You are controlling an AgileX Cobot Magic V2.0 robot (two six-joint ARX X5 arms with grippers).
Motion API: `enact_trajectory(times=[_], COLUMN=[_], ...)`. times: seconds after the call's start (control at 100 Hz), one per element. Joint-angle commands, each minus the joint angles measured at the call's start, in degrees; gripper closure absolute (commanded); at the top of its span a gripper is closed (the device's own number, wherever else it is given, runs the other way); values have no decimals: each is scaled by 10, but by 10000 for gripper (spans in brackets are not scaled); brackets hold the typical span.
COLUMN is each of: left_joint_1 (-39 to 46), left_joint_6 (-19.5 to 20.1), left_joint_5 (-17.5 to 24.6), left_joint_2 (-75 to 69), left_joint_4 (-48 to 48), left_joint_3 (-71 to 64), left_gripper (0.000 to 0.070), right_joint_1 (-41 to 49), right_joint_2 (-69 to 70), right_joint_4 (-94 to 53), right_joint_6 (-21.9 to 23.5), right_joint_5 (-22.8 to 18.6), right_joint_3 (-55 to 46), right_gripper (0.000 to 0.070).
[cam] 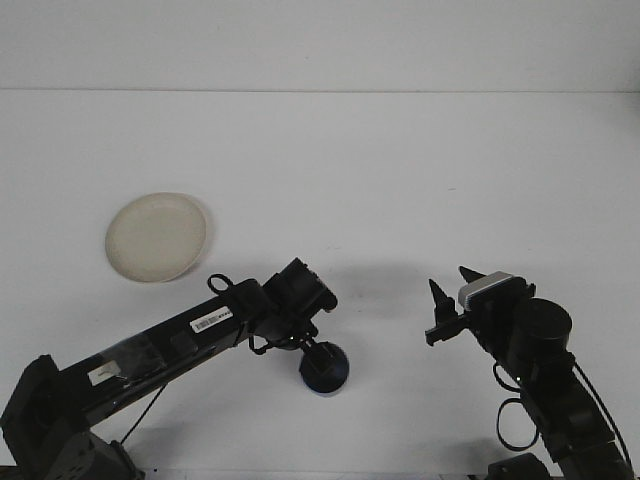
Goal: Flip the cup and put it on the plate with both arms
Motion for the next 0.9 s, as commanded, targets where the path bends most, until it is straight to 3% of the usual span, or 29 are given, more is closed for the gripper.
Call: enact_trajectory(times=[0.0,0.1,0.31,0.54,0.72,0.89], left_joint_1=[-10,-14,-15,24,113,261], left_joint_6=[3,3,-1,13,31,34], left_joint_5=[-4,-4,-11,-37,-91,-94], left_joint_2=[14,14,14,-2,-52,-95], left_joint_4=[5,12,-6,-92,-122,-144], left_joint_3=[11,11,36,129,167,169], left_gripper=[447,699,686,686,686,686], right_joint_1=[1,1,1,1,1,1], right_joint_2=[2,2,2,2,2,2], right_joint_4=[6,6,6,6,5,6], right_joint_6=[6,6,6,6,6,6], right_joint_5=[-1,-1,-1,-1,-1,-1], right_joint_3=[3,3,3,3,3,3], right_gripper=[316,316,316,316,316,316])
